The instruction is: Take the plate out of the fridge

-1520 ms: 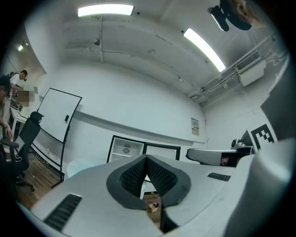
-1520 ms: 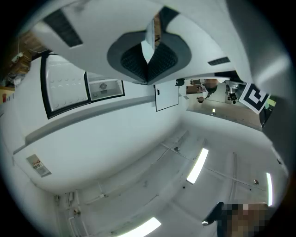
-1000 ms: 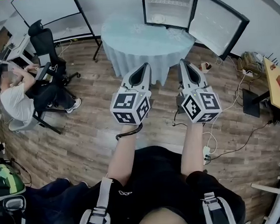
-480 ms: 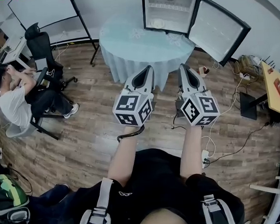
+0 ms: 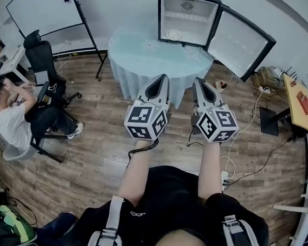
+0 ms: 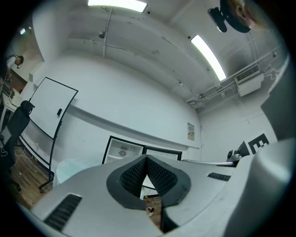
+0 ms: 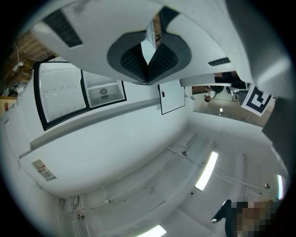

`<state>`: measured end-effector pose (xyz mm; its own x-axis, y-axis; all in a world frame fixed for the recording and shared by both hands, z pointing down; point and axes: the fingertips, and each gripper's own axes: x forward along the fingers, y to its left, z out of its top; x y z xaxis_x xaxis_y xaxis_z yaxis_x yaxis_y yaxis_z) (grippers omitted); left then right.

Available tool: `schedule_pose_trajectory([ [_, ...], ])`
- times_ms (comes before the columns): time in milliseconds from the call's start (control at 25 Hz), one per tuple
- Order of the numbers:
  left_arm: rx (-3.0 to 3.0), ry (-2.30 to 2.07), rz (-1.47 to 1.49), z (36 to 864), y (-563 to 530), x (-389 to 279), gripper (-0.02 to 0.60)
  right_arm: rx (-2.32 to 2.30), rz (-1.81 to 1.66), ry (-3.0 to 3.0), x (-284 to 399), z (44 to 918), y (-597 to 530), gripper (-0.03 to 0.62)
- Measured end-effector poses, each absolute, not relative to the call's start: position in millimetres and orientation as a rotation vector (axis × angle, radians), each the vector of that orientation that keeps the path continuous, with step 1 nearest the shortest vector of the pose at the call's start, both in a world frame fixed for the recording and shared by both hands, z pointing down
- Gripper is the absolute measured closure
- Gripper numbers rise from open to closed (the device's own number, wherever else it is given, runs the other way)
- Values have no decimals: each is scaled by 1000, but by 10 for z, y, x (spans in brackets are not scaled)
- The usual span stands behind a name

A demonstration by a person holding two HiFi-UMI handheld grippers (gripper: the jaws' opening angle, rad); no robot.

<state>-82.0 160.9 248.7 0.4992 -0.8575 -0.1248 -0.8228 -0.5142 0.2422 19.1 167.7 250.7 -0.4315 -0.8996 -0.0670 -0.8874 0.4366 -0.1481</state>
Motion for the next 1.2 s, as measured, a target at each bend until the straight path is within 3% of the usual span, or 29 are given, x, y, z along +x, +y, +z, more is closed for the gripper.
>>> schedule_pose_trajectory([
  [720, 2543, -1451, -392, 2656, 1419, -1588, 581, -1614, -129, 2568, -480, 2659, 1531, 589],
  [1200, 2592, -1347, -411, 2607, 993, -1388, 581, -1600, -42, 2558, -439, 2507, 1105, 589],
])
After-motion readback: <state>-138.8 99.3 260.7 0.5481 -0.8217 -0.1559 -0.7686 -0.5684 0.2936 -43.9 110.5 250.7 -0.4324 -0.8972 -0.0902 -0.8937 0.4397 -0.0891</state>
